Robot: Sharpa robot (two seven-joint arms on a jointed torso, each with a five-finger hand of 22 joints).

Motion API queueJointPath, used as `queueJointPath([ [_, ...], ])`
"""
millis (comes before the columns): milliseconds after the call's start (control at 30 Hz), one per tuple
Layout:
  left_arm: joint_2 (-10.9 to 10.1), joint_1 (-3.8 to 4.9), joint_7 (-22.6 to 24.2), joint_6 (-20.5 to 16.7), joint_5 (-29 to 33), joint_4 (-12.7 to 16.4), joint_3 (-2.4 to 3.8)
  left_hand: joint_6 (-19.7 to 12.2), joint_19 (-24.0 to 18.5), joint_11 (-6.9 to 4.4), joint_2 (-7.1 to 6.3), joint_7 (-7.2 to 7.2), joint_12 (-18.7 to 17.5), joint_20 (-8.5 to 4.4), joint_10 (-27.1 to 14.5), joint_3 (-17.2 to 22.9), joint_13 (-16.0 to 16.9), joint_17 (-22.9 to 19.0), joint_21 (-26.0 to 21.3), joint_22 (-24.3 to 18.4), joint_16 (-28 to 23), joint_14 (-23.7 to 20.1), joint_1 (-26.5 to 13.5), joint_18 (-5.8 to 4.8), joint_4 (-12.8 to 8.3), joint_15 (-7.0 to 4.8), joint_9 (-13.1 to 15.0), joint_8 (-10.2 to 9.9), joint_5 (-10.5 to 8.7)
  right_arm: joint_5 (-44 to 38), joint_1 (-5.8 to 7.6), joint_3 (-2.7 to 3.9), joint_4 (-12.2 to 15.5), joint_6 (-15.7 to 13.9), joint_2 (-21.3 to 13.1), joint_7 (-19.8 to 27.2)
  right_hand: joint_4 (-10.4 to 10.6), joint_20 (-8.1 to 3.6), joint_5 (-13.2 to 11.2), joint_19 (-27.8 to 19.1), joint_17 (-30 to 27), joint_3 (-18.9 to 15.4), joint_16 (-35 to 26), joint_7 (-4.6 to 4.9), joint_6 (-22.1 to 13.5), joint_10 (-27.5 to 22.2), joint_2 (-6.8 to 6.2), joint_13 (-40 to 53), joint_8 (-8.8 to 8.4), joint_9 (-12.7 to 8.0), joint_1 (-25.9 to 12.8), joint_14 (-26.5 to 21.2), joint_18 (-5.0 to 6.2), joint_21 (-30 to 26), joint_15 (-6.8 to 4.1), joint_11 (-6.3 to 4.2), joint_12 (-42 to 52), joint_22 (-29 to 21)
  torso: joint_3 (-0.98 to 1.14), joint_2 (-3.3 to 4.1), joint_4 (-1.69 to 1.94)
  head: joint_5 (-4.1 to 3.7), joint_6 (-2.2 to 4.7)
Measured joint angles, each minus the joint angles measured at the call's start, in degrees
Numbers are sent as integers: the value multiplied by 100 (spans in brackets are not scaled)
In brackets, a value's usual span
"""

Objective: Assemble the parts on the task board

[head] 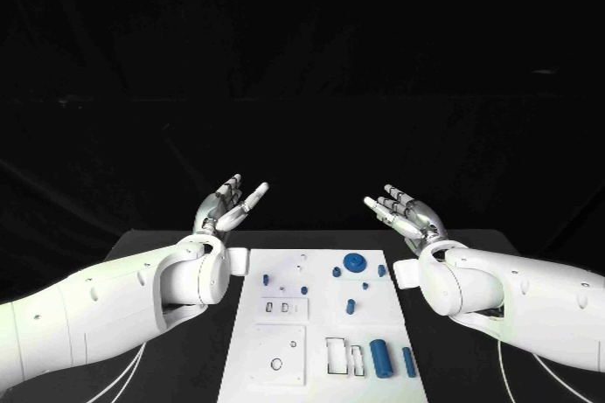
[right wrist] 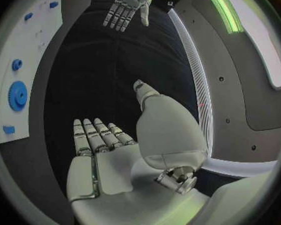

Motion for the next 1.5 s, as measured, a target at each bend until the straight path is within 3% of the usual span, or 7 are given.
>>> queueJointPath([
  [367,1,11,170,353,173,-98,-7,222,49,219,162,19,68,108,183,220,39,49,36,16,76,167,360,194,68,200,50,74,24,-215,236,-176,-188,681,-64,-11,-262,64,0,325,110,273,184,47,657,774,21,65,167,121,593,731,90,159,-39,-15,91,71,-7,1,-3,-19,-19],
  [533,-102,10,246,477,179,-75,-9,1169,1156,546,505,78,328,162,1309,650,169,329,453,250,521,1453,589,236,1,517,274,393,24,-697,249,-170,-340,665,-33,7,-549,59,0,1159,258,488,444,101,1460,1790,-15,136,399,268,772,1728,308,487,-155,-83,247,221,-15,-3,-16,-13,-38],
  [633,-150,11,289,559,146,-55,-9,2222,3039,681,593,157,652,134,2770,808,284,716,1202,584,1252,3349,791,445,-101,282,534,788,24,-1067,259,-172,-457,662,2,-9,-753,51,0,1871,360,687,651,156,2182,2586,-66,170,596,391,823,2480,429,771,-270,-161,343,335,-14,1,-19,0,-51],
  [767,-219,11,302,718,39,-21,-9,3509,3882,504,616,349,975,75,4367,986,348,913,1470,611,1630,4336,972,626,-229,21,827,1296,24,-1654,309,-172,-622,683,30,-57,-1016,10,0,2616,449,1039,865,277,3070,3446,-97,177,833,521,852,3291,536,1064,-449,-302,383,422,-9,15,-25,9,-93],
  [1100,-439,13,182,1180,-541,203,24,4284,4918,120,307,407,891,-361,5617,1610,277,1263,1821,611,2055,5396,1451,626,-584,-394,917,1546,23,-3917,544,-139,-734,1023,44,-778,-1404,-330,0,3958,707,1844,1296,505,4267,4876,-453,202,1132,672,568,4892,624,1718,-903,-654,338,626,21,112,-23,-27,-237],
  [1300,-626,30,38,1352,-881,483,76,4414,5151,35,174,358,726,-507,5941,1761,277,1469,2072,717,2277,5710,1330,625,-660,-507,922,1562,23,-5645,667,-131,-634,1354,102,-1544,-1506,-622,0,4634,1114,1894,1740,344,4611,5456,-649,223,1178,744,478,5795,623,2330,-1192,-872,309,925,54,242,-16,-56,-251],
  [1500,-826,74,-104,1428,-1051,826,96,4442,5262,5,89,368,548,-577,6031,1802,278,1697,2292,818,2538,5843,1195,624,-700,-570,919,1537,23,-7031,717,-134,-505,1527,175,-2137,-1681,-1128,189,5671,3301,1875,4239,92,5045,6018,-966,417,1226,993,224,7109,625,4033,-1656,-1191,294,1958,80,403,-1,-94,-229],
])
